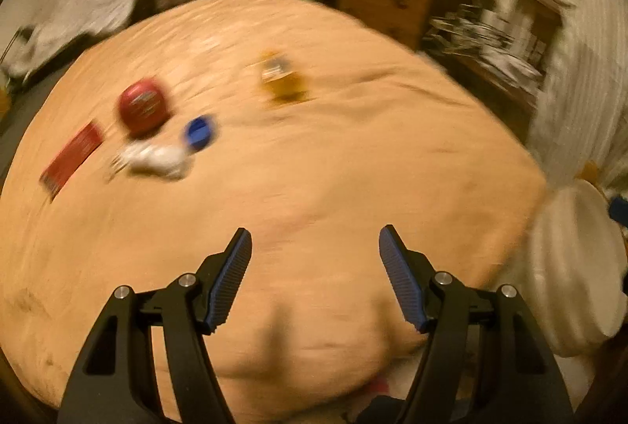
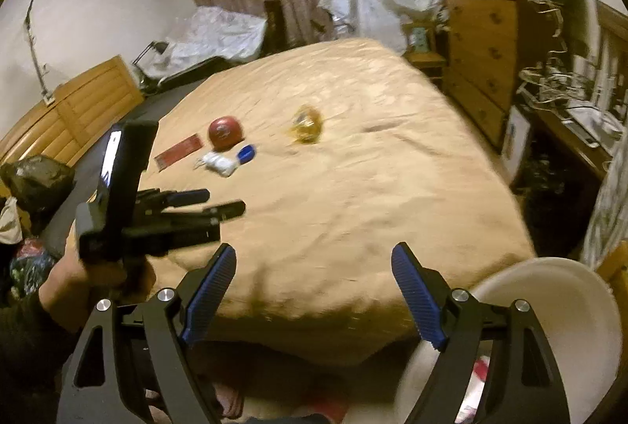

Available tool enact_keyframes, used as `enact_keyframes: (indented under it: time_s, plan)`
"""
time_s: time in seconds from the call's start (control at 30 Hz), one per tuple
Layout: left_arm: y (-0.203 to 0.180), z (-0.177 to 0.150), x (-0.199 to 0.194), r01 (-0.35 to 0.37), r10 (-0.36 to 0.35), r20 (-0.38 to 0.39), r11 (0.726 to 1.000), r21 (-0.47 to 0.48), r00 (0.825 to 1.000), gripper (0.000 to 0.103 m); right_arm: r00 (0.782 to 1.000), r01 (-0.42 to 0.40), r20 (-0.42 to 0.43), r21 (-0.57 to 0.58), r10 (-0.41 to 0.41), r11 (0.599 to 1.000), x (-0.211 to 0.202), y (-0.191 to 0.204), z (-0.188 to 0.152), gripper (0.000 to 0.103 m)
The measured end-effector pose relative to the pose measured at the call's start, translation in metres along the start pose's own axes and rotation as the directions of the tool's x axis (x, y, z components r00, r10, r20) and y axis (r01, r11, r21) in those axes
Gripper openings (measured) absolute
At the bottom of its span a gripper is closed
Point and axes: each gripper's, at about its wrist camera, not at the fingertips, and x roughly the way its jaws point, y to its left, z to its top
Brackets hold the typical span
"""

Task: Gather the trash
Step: 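Move both open tools back over the remaining trash on the bed, then grasp the white tissue bundle with right tool while left tool grasps blue bottle cap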

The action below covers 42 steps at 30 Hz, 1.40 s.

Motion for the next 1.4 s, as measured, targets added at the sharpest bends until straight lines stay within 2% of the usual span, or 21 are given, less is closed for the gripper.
enact_keyframes:
  time_s: [0.17,0.23,0.3,0.37,0.47,0.6,0.7,0.8,0.93,1.1,1.2,1.3,1.37,1.4]
  plan:
    - [0.079,0.006,0.021,-0.070,0.068,-0.022,0.989,-0.129,0.997,0.065,0.999,-0.035,-0.038,-0.037,0.034,0.999,0.037,0.031,0.009,0.082]
    - [0.107,0.010,0.030,-0.072,0.066,-0.037,0.979,-0.189,0.997,0.065,0.997,-0.056,-0.059,-0.046,0.053,0.997,0.058,0.043,0.014,0.082]
    - [0.121,0.015,0.040,-0.063,0.055,-0.045,0.976,-0.209,0.997,0.065,0.994,-0.072,-0.082,-0.043,0.068,0.996,0.079,0.053,0.018,0.082]
    - [0.127,0.025,0.051,-0.050,0.043,-0.039,0.976,-0.214,0.998,0.065,0.991,-0.088,-0.101,-0.042,0.084,0.995,0.095,0.058,0.020,0.082]
    - [0.124,0.038,0.070,0.015,-0.023,-0.035,0.981,-0.195,0.999,0.065,0.988,-0.102,-0.120,-0.041,0.096,0.994,0.117,0.066,0.022,0.081]
    - [0.104,0.050,0.090,0.072,-0.077,-0.031,0.989,-0.132,0.997,0.065,0.984,-0.098,-0.150,-0.024,0.093,0.995,0.145,0.067,0.023,0.081]
    - [0.107,0.054,0.101,0.076,-0.080,-0.028,0.989,-0.129,0.996,0.065,0.982,-0.097,-0.167,-0.021,0.092,0.995,0.159,0.066,0.023,0.082]
    - [0.119,0.052,0.099,0.072,-0.077,-0.021,0.984,-0.162,0.997,0.065,0.979,-0.105,-0.177,-0.022,0.100,0.994,0.169,0.066,0.020,0.082]
    - [0.156,0.037,0.085,0.050,-0.056,-0.014,0.970,-0.239,0.998,0.065,0.975,-0.130,-0.186,-0.023,0.124,0.991,0.182,0.070,0.020,0.082]
    - [0.222,0.006,0.060,-0.015,0.012,-0.009,0.930,-0.366,1.000,0.065,0.968,-0.170,-0.196,-0.043,0.158,0.985,0.189,0.080,0.021,0.082]
    - [0.243,-0.005,0.046,-0.043,0.043,-0.009,0.917,-0.396,0.999,0.065,0.962,-0.196,-0.207,-0.078,0.176,0.977,0.196,0.089,0.025,0.081]
    - [0.246,-0.011,0.039,-0.052,0.049,-0.017,0.929,-0.366,0.999,0.065,0.956,-0.223,-0.227,-0.157,0.185,0.962,0.211,0.104,0.037,0.065]
    - [0.240,-0.012,0.037,-0.075,0.072,-0.022,0.944,-0.323,0.997,0.066,0.956,-0.222,-0.241,-0.218,0.168,0.950,0.229,0.117,0.049,0.049]
    - [0.238,-0.012,0.036,-0.081,0.078,-0.020,0.947,-0.310,0.997,0.068,0.956,-0.219,-0.246,-0.251,0.157,0.943,0.241,0.123,0.058,0.048]
